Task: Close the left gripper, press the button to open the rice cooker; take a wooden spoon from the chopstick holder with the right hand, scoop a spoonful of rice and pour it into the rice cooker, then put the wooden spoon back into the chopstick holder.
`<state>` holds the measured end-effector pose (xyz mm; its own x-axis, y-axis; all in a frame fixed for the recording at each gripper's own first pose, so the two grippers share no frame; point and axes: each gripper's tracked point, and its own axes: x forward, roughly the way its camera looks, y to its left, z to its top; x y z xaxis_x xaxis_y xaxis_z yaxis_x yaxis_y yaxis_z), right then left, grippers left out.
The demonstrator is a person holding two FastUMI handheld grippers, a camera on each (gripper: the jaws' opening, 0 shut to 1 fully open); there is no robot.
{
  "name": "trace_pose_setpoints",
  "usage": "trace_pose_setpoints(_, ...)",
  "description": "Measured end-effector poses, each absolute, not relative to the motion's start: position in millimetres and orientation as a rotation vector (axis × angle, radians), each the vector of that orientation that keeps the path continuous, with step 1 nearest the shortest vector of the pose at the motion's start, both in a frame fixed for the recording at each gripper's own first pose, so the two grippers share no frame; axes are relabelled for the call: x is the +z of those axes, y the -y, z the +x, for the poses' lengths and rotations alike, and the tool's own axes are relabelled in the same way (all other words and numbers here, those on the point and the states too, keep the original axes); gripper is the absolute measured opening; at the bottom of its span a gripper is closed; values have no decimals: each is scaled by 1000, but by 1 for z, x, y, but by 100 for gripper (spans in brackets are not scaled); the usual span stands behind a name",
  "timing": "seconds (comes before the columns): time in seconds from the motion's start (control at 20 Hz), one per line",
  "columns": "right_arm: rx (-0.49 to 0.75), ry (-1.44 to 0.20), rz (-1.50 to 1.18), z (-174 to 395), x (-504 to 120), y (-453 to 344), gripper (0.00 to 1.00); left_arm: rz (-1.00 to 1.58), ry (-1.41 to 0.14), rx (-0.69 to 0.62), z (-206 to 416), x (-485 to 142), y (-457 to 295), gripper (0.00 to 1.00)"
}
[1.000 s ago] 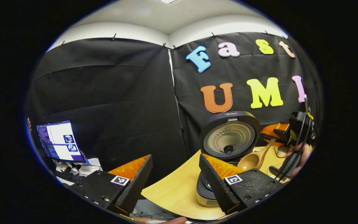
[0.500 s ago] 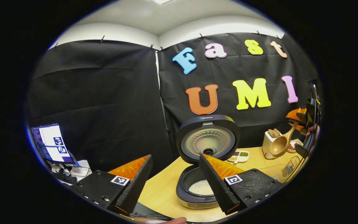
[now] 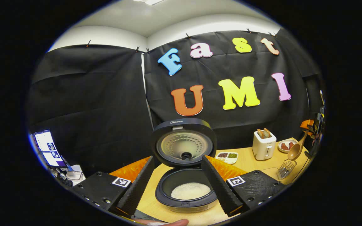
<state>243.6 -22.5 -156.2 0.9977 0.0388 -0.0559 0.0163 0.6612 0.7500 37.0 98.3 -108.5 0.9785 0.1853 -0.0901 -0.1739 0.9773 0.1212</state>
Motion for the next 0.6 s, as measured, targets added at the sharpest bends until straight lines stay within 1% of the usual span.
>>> trace_pose_setpoints(0.05, 4, -79, 848, 247, -165, 28, 30, 119, -98, 174, 42, -104, -89, 91)
trace_pose_setpoints(0.1, 1, -93, 848, 251, -173, 30, 30, 124, -96, 168, 44, -103, -83, 96)
trace_pose_setpoints(0.35, 9, -135, 804, 274, -212, 19, 30, 136, -91, 151, 50, -102, -68, 95)
trace_pose_setpoints(0.6, 4, -153, 746, 285, -238, 15, 30, 143, -104, 153, 47, -107, -73, 96)
